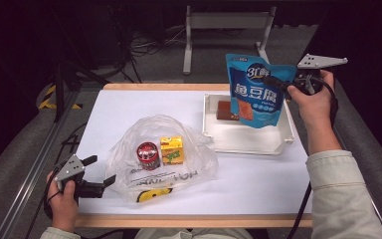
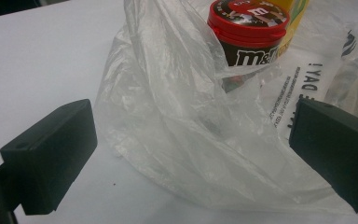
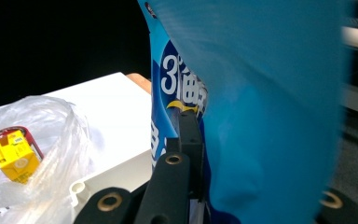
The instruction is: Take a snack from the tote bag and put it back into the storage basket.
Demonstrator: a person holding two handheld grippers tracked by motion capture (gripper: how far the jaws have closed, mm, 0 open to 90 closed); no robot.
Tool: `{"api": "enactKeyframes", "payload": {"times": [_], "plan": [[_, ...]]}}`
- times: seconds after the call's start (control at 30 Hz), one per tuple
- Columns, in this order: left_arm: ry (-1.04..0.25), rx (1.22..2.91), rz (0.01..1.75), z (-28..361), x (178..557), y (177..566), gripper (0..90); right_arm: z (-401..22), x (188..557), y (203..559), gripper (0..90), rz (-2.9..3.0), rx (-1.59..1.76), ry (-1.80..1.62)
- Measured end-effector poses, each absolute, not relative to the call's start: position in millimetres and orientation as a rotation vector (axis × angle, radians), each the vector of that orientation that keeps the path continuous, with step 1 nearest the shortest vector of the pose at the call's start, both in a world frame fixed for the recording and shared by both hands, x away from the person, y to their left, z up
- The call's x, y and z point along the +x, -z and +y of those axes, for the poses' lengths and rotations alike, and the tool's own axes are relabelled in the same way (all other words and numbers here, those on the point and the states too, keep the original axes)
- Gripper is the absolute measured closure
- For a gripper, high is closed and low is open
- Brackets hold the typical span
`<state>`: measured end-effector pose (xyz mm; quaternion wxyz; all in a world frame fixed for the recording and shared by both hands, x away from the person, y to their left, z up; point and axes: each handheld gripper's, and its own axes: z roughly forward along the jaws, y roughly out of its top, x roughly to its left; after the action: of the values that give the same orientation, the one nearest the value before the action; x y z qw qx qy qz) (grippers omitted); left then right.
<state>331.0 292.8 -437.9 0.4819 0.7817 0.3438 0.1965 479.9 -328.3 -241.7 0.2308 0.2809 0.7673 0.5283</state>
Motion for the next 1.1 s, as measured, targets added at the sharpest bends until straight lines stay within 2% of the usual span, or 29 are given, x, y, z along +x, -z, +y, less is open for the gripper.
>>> {"api": "enactKeyframes", "payload": {"times": [1.1], "plan": [[-0.469,1.909,0.839,290.5,331.9,439.1,1.4,-350.8,494.3,286.2,90.0,2.134,0.873,-1.431]]}}
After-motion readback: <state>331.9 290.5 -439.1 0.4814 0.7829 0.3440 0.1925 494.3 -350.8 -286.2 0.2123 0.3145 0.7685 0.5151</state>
